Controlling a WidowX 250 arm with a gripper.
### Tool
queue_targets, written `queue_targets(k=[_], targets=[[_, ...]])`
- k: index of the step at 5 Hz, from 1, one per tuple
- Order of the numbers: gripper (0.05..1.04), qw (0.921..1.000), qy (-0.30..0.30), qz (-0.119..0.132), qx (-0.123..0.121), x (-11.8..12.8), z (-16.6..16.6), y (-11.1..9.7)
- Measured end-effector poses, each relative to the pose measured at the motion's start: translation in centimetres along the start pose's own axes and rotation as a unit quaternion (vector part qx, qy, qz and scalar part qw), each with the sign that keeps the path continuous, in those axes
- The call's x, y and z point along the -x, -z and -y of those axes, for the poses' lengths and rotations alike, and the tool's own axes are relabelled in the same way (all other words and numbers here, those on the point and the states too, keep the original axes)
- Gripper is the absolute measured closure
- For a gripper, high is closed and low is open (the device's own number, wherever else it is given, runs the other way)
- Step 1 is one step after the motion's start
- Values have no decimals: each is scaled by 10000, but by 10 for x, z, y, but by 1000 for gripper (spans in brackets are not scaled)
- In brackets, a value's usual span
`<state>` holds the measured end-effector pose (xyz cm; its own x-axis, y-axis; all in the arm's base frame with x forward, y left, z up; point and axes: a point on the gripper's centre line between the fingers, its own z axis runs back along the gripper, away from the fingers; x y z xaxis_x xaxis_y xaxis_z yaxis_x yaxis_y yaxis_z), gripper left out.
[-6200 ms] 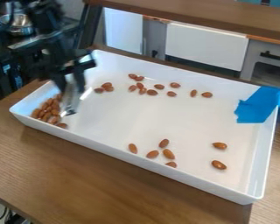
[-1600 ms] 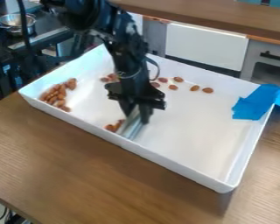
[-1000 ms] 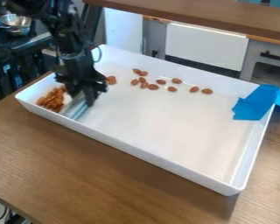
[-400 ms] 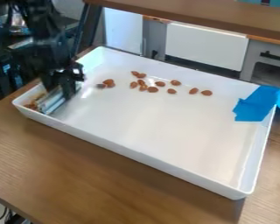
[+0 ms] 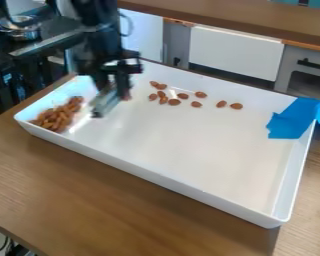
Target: Sweep into pile
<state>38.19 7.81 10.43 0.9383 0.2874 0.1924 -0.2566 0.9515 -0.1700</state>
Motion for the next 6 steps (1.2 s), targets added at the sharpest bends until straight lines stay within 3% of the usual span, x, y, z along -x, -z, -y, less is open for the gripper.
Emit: queue_targets(k=[1,2,3,5,6], targets=[[708,9999,7,117,24,-1,37,5],[709,9990,90,418,132,-7,92,0],[708,9989,138,446,91,-10,125,11],[709,9979,354,539,20,-23,167,40],[709,9984,280,483,-60,-30,168,51]])
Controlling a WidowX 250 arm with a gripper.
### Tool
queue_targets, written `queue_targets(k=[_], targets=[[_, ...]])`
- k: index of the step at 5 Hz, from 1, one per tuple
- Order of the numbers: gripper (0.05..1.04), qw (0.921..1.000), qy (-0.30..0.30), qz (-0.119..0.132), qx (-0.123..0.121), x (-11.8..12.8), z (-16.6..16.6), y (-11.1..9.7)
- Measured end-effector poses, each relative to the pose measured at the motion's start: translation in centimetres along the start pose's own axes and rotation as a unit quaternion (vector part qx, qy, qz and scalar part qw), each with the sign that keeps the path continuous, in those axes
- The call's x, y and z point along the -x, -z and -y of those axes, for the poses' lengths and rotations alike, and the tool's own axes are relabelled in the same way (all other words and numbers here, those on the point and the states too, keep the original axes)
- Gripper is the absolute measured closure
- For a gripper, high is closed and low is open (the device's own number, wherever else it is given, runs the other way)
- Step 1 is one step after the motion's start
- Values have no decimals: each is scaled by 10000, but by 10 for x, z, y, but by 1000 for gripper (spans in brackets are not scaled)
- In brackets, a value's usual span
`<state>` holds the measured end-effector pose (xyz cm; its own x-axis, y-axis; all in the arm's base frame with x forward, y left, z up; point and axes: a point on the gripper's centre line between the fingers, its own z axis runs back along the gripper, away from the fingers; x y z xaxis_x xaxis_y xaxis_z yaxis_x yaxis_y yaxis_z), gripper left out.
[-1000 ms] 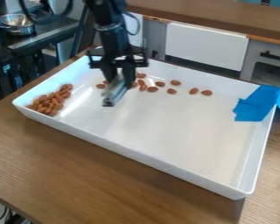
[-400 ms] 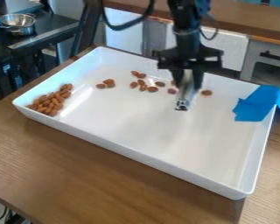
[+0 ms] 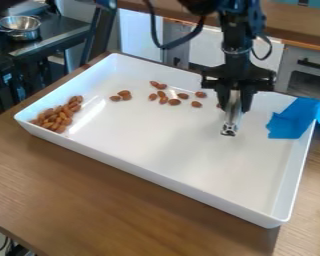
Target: Sweep into pile
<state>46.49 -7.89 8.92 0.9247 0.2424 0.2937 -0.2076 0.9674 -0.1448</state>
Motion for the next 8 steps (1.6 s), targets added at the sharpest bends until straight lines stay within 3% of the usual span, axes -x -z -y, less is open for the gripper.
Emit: queue_targets(k=[1,3,8], targets=[[709,10000,-11,38,7,-5,5,1],[708,9998,190,25,-26,7,19,11],[708,9995,-48,172,-274,13,-3,31]])
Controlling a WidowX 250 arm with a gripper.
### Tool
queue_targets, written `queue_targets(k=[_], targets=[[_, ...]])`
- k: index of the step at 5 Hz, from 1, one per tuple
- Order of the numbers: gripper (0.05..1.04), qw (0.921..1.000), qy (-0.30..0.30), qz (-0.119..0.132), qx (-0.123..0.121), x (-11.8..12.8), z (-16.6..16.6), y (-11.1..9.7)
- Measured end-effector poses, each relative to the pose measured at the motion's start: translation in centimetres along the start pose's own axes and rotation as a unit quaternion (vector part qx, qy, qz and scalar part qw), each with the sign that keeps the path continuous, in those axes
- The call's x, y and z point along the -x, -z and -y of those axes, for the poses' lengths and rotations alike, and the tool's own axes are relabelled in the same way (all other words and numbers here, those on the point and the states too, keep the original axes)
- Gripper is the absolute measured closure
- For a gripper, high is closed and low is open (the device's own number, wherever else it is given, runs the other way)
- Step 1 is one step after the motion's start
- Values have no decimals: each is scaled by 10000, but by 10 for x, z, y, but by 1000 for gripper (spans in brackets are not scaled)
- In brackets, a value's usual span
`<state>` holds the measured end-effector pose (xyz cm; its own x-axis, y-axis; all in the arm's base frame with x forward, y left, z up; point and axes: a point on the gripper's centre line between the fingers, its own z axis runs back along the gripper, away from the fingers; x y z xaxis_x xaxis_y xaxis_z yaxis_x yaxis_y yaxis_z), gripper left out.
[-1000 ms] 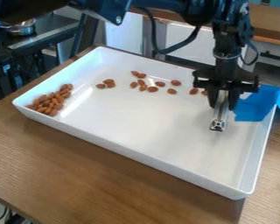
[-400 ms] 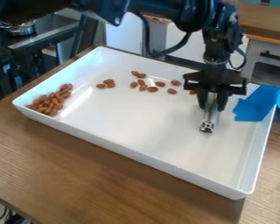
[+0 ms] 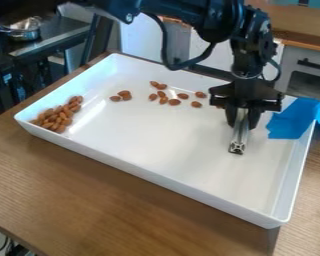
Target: Sweep into pile
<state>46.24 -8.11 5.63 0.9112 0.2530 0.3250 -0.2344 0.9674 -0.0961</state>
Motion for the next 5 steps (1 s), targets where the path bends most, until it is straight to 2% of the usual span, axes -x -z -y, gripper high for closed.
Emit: queue_targets(k=[1,4,5], targets=[[708,10000,-88,-20,20,-5,-12,1],[709,9992,-261,-301,68,-31,-64,-1],[709,9983,-479,-331,42,-39,-97,-3]])
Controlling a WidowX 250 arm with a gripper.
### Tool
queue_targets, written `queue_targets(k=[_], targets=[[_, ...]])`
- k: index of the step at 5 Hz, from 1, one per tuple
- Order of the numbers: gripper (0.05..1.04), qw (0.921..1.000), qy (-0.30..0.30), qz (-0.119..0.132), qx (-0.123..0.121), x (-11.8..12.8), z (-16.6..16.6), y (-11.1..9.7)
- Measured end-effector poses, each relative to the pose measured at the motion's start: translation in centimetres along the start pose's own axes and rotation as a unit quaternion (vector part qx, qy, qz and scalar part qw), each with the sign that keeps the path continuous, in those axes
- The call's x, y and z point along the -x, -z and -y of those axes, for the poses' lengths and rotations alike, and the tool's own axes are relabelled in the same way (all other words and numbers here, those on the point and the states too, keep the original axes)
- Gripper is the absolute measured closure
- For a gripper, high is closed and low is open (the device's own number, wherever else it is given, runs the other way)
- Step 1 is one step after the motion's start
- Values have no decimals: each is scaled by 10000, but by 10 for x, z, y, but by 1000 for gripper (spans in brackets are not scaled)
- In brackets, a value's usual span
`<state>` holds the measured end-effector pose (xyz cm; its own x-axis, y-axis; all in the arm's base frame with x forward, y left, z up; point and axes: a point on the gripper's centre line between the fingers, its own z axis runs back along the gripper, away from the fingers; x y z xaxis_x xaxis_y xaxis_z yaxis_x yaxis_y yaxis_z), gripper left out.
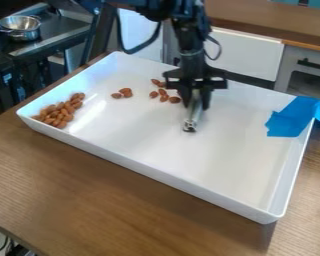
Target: Sweep into pile
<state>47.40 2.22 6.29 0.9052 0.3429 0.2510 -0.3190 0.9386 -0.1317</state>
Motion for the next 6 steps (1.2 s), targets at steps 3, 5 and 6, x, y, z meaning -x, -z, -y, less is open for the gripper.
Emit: queue_targets(k=[3,5,6], targets=[[708,9990,-317,-183,244,-11,-73,-8],[709,9942,-1042,27,271,-27,-111,-25],[708,9812,-1911,260,-67,-32,-116,-23]])
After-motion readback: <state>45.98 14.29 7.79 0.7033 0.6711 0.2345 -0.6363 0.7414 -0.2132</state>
